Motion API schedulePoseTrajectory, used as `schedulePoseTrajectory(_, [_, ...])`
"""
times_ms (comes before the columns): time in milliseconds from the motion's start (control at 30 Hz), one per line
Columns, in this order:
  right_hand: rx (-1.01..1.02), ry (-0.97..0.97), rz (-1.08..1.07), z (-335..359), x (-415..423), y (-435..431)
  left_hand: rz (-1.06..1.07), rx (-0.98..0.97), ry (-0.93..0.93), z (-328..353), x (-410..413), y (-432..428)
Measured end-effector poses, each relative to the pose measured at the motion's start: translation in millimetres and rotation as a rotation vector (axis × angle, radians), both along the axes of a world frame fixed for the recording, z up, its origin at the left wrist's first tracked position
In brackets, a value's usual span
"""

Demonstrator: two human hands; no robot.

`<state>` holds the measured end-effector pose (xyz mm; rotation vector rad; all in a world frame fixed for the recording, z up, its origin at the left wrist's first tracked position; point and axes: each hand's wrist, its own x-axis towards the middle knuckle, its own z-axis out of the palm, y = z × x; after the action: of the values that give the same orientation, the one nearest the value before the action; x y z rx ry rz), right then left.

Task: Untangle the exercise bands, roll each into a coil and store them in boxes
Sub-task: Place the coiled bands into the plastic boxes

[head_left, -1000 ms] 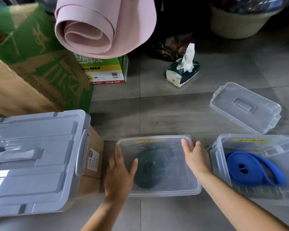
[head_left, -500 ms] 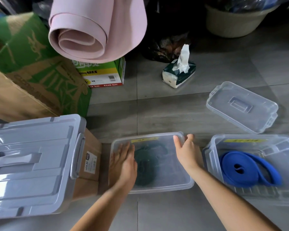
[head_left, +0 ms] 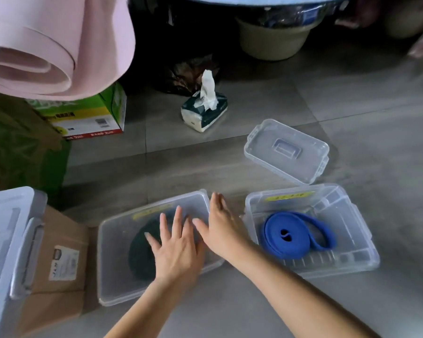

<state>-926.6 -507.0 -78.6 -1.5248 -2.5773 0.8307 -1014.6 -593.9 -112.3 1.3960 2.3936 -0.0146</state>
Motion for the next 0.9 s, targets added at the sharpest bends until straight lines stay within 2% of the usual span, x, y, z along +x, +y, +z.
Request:
schedulePoseTrajectory(67, [0.264, 0.162, -0.017, 20, 11, 38, -0.057, 0.019, -0.002, 1, 10, 16])
schedulePoseTrajectory(100, [0.375, 0.147, -0.05, 27, 22, 63, -0.073, 0.016, 0.003, -1, 15, 22])
schedulePoseTrajectory(133, [0.4, 0.08, -0.092, 32, 35, 90, -0.084, 0.007, 0.013, -4, 19, 26])
schedulePoseTrajectory(267, [0.126, -0.381, -0.229, 20, 90, 177, -0.105, 0.003, 0.099, -20, 21, 26])
schedulePoseTrajectory(433, [-0.147, -0.724, -0.11, -18, 122, 207, -0.167, 0.046, 0.143, -12, 16, 33])
schedulePoseTrajectory(533, [-0.187, -0.888, -0.079, -28, 125, 215, -0.198, 0.059, 0.172, -10, 13, 34])
schedulePoseTrajectory(600, [-0.103, -0.924, -0.068, -27, 123, 215, -0.181, 0.042, 0.166, -12, 13, 33])
schedulePoseTrajectory(667, [0.101, -0.736, -0.096, -20, 126, 214, -0.153, -0.015, 0.137, -10, 14, 33])
schedulePoseTrajectory(733, [0.253, -0.426, -0.21, -4, 136, 210, -0.135, -0.074, 0.118, -10, 14, 34])
schedulePoseTrajectory(833, [0.223, 0.114, -0.338, 23, 156, 196, -0.105, -0.064, 0.022, -1, 10, 39])
schedulePoseTrajectory(900, [0.237, 0.381, -0.279, 49, 165, 176, 0.006, 0.141, -0.216, 27, 6, 53])
